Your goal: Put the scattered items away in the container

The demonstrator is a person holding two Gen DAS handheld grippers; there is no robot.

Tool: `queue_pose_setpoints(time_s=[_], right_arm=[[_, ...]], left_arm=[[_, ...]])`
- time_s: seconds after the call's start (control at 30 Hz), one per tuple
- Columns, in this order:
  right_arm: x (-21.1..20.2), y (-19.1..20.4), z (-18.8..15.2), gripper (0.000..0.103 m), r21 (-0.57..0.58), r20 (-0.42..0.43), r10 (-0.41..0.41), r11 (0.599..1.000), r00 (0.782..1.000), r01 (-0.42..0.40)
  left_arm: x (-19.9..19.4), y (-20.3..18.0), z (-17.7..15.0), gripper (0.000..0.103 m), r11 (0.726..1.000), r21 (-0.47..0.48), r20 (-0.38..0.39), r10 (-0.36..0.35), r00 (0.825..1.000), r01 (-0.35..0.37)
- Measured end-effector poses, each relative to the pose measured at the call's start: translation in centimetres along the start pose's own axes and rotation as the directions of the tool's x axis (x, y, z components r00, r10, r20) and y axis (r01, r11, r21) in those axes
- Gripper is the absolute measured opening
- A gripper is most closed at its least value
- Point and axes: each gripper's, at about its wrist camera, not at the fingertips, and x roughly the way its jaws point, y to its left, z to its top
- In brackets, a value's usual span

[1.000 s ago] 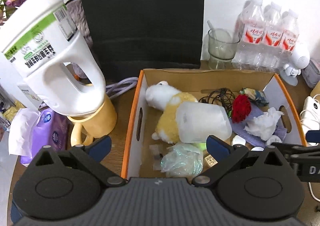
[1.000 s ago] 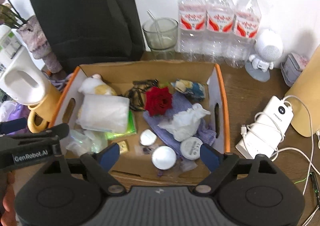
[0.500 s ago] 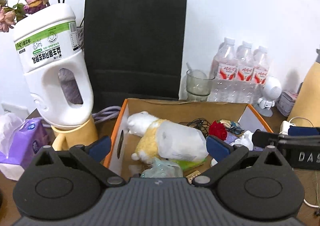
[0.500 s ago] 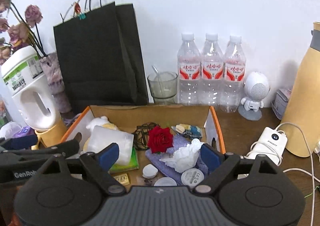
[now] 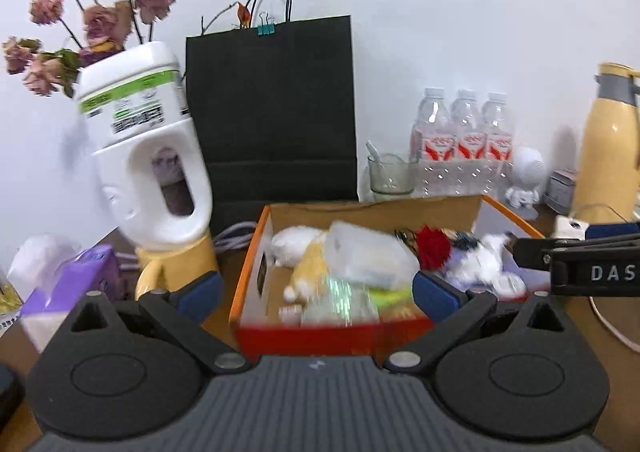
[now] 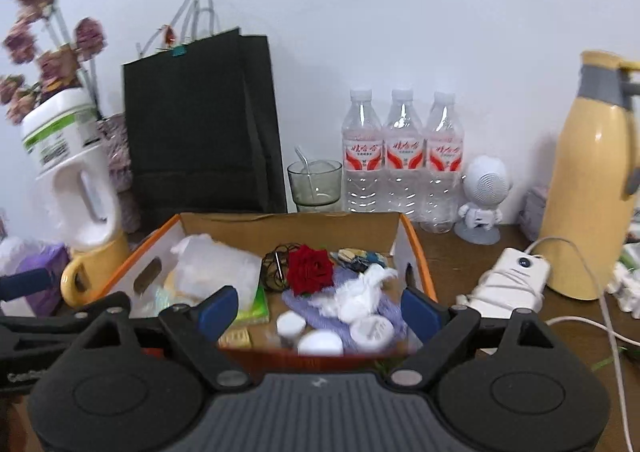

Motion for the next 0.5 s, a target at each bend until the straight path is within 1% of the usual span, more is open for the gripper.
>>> queue_pose_setpoints(time_s=[0.07, 0.17, 0.23, 0.33, 0.43, 0.5], right_arm=[[-1.5, 0.4, -1.9, 0.088, -0.032, 0.016, -0.018, 0.999, 1.0, 0.018], [-3.4, 0.3, -4.4, 0.088, -0.001, 0.001, -0.024, 1.0, 1.0, 0.024], [-5.0, 0.1, -5.9, 0.088, 0.012, -0.001, -0.009, 1.0, 1.0, 0.009], [-7.6, -0.1, -8.5, 0.088, 0.013, -0.002, -0.007, 1.0, 1.0, 0.007], [-10.6, -0.1, -10.8, 0.088, 0.003, -0.025, 0.002, 1.0, 1.0, -0.002], [-12.7, -0.4, -12.0, 0.09, 0.028, -0.026, 0.018, 0.999, 1.0, -0.017]], left_arm=[[-1.5, -0.4, -1.7, 0.103, 1.0, 0.023, 0.009, -0.002, 1.0, 0.001], [-3.5, -0.9, -3.6, 0.103, 0.998, 0.06, 0.007, -0.006, 1.0, 0.006], [-5.3, -0.9, -4.7, 0.103, 0.999, 0.045, 0.001, -0.012, 1.0, 0.012], [-8.3, -0.4, -6.3, 0.103, 0.999, -0.002, -0.004, -0.043, 0.999, 0.043], [-11.3, -0.1, -8.5, 0.103, 0.999, -0.015, -0.006, -0.032, 0.999, 0.032], [-12.5, 0.1, -10.0, 0.103, 0.999, -0.017, -0.028, -0.046, 0.999, 0.046]])
